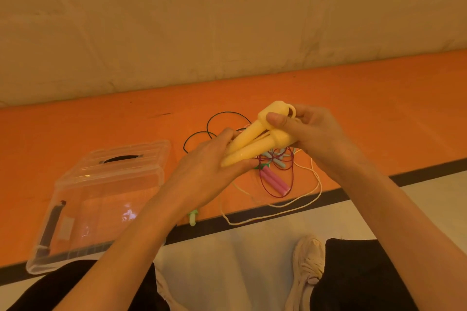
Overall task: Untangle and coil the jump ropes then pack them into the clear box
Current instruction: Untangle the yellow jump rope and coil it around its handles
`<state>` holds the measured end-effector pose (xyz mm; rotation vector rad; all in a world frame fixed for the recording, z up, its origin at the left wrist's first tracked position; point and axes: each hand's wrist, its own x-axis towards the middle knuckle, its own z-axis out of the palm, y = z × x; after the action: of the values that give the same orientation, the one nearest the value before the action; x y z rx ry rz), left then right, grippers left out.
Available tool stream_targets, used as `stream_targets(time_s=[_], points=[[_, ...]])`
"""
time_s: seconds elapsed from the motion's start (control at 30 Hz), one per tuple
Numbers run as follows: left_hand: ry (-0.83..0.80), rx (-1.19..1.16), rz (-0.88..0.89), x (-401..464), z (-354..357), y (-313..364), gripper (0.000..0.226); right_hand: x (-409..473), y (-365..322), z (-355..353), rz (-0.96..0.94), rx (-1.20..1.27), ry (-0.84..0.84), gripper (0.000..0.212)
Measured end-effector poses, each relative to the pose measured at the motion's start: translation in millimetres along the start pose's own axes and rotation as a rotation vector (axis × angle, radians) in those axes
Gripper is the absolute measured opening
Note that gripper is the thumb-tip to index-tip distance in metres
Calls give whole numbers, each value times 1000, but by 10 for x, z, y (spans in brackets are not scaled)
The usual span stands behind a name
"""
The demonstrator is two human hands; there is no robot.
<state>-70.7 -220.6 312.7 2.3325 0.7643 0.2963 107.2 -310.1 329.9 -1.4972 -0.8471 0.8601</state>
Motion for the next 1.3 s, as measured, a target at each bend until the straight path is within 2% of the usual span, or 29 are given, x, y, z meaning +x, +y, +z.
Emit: stream_targets(time_s=[0.1,0.2,0.27,0.37,0.53,0.63,0.73,0.8,0.97,1.13,1.2,1.3], points=[[15,119,17,-24,37,-12,41,13,15,-18,20,-11,-20,34],[-19,-60,16,-27,-27,-18,37,39,-33,-138,153,145,-66,32],[-19,-174,-4,-21,-89,-30,40,26,-85,-262,216,253,-163,32],[-46,-276,3,-33,-157,-34,51,-6,-80,-342,112,167,-276,36],[-147,-387,15,-42,-182,-21,41,-12,-31,-281,5,114,-256,41],[-250,-501,20,-33,-184,-33,44,4,-51,-272,8,205,-285,35],[-369,-610,80,-63,-183,8,35,25,-44,-275,8,332,-343,25],[-405,-642,98,-74,-188,17,35,39,-43,-293,-10,370,-383,30],[-411,-642,82,-76,-218,-8,34,26,-57,-310,-17,400,-401,31],[-363,-636,49,-75,-256,-18,49,27,-38,-272,17,463,-363,28],[-358,-630,51,-80,-272,-2,47,32,-30,-266,21,503,-380,36],[-354,-620,38,-96,-287,30,37,44,-13,-260,15,522,-394,26]])
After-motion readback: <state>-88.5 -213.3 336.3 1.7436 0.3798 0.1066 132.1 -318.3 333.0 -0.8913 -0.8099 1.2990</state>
